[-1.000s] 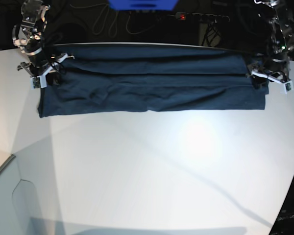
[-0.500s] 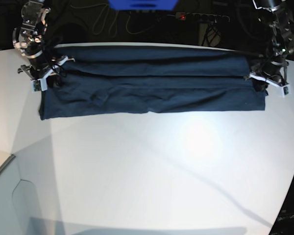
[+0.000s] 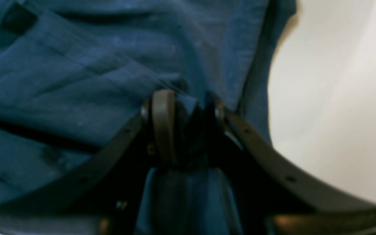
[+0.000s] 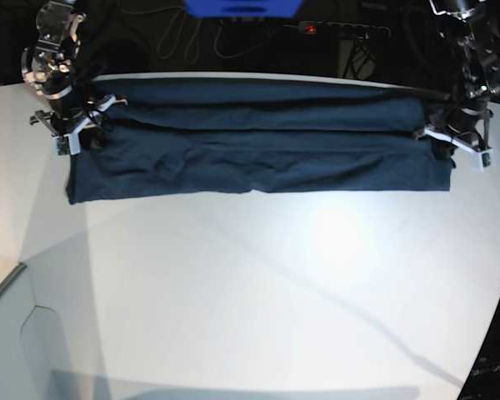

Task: Layout the t-shirt on the table in an organized manner, then fold the t-shirt properly
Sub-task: 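Adjust the left gripper's grip on the strip end and straighten it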

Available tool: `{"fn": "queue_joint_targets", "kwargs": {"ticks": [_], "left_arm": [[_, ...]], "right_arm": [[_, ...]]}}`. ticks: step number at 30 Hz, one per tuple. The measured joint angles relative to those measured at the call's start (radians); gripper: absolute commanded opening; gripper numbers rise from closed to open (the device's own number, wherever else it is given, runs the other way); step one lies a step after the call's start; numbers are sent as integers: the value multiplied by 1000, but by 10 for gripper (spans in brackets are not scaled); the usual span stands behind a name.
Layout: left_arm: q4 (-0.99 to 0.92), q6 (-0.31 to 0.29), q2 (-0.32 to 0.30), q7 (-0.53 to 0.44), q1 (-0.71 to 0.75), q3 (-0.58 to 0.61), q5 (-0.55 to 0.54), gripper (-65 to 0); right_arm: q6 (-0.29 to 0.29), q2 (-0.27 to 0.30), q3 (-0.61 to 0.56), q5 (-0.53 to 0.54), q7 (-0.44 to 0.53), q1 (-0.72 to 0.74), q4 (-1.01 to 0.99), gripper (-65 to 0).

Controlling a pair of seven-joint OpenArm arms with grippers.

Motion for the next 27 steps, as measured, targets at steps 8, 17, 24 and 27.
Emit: {"fn": "queue_joint_targets", "kwargs": {"ticks": [8, 17, 24, 27], "left_arm": [[75, -2, 0, 2, -3, 0, -3, -650], [75, -3, 0, 3, -3, 1, -4, -650], [75, -3, 0, 3, -3, 1, -4, -650], [75, -3, 0, 3, -3, 1, -4, -650]], "right_arm": [[0, -13, 8, -5, -8, 2, 60, -482], [0, -48, 11, -4, -16, -3, 161, -482], [0, -116, -3, -3, -7, -17, 161, -483], [0, -122, 0, -6, -18, -17, 117, -483]]}}
